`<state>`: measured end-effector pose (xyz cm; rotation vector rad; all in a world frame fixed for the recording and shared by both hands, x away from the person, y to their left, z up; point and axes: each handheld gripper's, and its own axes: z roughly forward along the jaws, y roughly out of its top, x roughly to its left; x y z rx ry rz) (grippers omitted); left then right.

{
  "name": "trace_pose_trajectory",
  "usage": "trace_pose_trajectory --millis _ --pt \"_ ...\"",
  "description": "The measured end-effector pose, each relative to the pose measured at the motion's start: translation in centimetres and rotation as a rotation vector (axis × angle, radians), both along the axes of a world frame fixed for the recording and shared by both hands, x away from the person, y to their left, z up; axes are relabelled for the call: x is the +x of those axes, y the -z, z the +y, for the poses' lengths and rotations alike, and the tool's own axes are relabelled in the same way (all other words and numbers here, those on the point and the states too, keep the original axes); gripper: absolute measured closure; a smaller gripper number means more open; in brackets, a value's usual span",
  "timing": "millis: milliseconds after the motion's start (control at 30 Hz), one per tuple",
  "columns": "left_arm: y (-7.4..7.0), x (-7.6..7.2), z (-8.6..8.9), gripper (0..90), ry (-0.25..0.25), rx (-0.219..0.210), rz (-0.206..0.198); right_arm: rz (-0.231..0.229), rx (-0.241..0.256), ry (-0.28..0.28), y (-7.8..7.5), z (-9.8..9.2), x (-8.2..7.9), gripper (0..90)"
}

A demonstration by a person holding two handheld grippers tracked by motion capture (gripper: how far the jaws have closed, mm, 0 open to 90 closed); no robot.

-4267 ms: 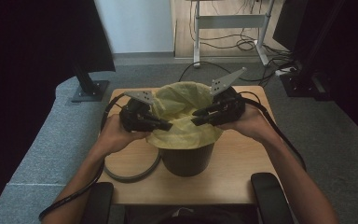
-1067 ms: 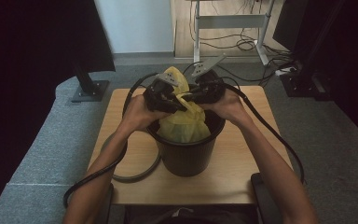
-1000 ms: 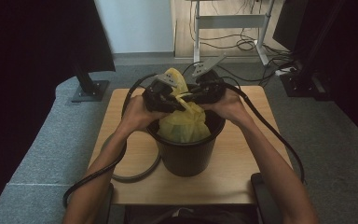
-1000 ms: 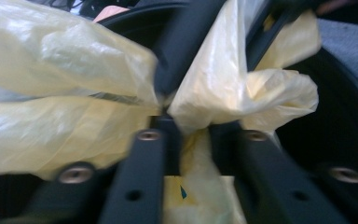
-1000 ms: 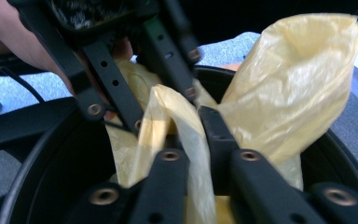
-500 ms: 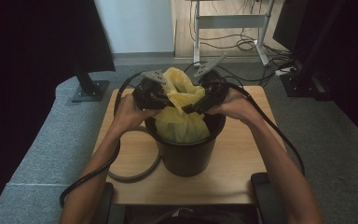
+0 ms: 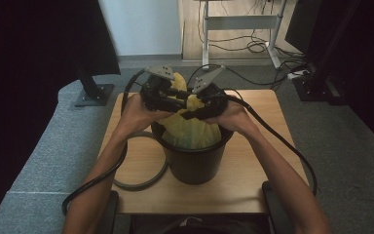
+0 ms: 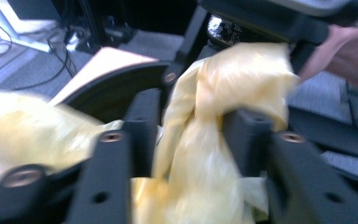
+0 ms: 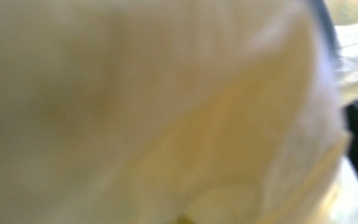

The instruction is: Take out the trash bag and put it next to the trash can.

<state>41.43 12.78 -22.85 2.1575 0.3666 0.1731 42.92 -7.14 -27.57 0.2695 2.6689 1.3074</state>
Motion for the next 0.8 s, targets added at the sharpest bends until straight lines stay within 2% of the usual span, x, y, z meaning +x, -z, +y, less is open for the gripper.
trace_pose_trajectory --millis 67,233,333,433,533,600,667,733,800 --pt "-0.4 -0.1 1.1 47.0 -0.003 -0.029 0.006 -0.002 0.01 0.031 -0.1 -0.8 0.2 80.7" --pt "-0.4 -0.3 3.6 32.2 -0.058 -0.031 -0.017 -0.012 0.024 0.064 -0.7 -3.1 0.2 82.1" --pt "0.7 0.3 4.1 28.2 -0.077 -0.006 0.01 -0.026 0.02 0.068 -1.1 -4.1 -0.2 82.1" --pt "2.3 1.2 3.6 28.5 -0.065 0.024 0.055 -0.027 0.047 0.055 -1.4 -4.7 -0.6 82.1" --pt "3.4 1.9 2.3 40.9 -0.031 0.045 0.079 -0.025 0.07 0.034 -1.6 -4.6 -0.8 82.0" --pt "3.7 2.1 1.6 64.3 -0.017 0.054 0.074 -0.026 0.06 0.021 -1.6 -4.2 -0.9 81.4" --pt "3.6 2.1 1.0 78.8 -0.013 0.05 0.06 -0.025 0.044 0.019 -1.4 -3.8 -0.9 75.8" --pt "3.4 1.9 0.6 85.5 -0.002 0.041 0.056 -0.033 0.023 0.054 -1.1 -3.4 -0.8 54.7" --pt "3.1 1.8 -0.1 86.7 0.018 0.026 0.054 -0.023 0.019 0.094 -0.6 -3.0 -0.4 31.3"
